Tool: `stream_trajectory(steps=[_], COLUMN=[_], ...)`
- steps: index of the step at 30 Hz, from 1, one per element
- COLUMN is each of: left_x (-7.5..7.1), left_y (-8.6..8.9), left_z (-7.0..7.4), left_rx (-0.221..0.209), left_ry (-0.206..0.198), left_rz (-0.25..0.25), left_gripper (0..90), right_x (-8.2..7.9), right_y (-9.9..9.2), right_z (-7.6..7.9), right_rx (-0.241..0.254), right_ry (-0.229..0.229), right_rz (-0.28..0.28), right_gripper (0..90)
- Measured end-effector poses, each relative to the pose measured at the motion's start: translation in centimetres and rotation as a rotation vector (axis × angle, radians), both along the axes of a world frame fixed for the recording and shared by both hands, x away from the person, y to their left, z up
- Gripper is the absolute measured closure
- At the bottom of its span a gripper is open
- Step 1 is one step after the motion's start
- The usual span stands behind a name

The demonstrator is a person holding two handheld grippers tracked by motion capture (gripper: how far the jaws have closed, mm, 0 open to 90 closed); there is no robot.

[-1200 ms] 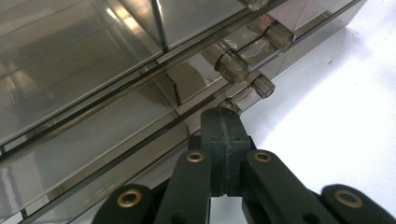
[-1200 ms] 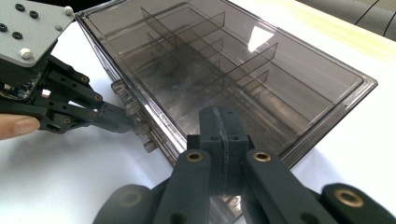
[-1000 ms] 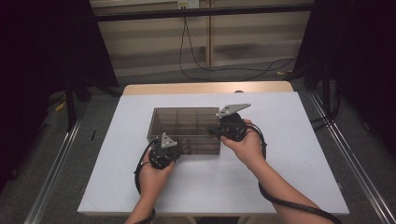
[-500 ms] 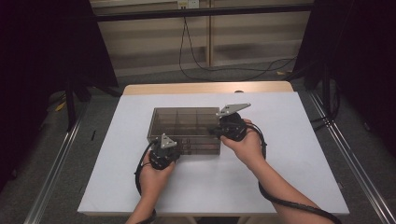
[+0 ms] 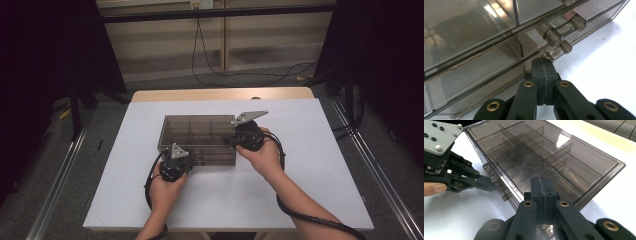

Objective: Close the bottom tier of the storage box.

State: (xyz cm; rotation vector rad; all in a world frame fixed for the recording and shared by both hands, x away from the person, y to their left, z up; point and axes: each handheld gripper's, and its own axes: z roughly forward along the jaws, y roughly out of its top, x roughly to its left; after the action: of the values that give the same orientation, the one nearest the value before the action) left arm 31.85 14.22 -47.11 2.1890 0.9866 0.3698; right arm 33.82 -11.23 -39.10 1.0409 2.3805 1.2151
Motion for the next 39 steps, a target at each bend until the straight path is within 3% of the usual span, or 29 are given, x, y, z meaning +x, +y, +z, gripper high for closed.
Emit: stream_trajectory(steps=[10, 16, 18, 21, 36, 39], left_x=[-0.1, -0.4, -0.5, -0.8, -1.2, -1.4], left_y=[0.1, 0.5, 0.5, 0.6, 1.8, 1.8], left_z=[-0.1, -0.2, -0.2, -0.1, 0.6, 0.7], left_rx=[0.006, 0.018, 0.004, 0.012, 0.035, 0.036], left_ry=[0.006, 0.031, 0.037, 0.046, 0.055, 0.055], left_rz=[0.006, -0.022, -0.027, -0.039, -0.063, -0.072], left_gripper=[88.0, 84.0, 82.3, 78.6, 63.5, 54.1], right_x=[0.0, 0.0, 0.0, -0.1, -0.5, -0.7], right_y=[0.0, -0.1, -0.1, -0.3, -1.5, -1.6], right_z=[-0.1, -0.1, -0.1, -0.2, -0.1, -0.1], right_rx=[0.010, 0.017, 0.013, 0.029, 0.018, 0.021], right_ry=[-0.002, -0.002, -0.004, -0.005, -0.013, -0.012], right_rz=[-0.002, -0.012, -0.013, -0.021, -0.048, -0.053], right_gripper=[90.0, 87.3, 86.9, 81.5, 66.0, 55.6])
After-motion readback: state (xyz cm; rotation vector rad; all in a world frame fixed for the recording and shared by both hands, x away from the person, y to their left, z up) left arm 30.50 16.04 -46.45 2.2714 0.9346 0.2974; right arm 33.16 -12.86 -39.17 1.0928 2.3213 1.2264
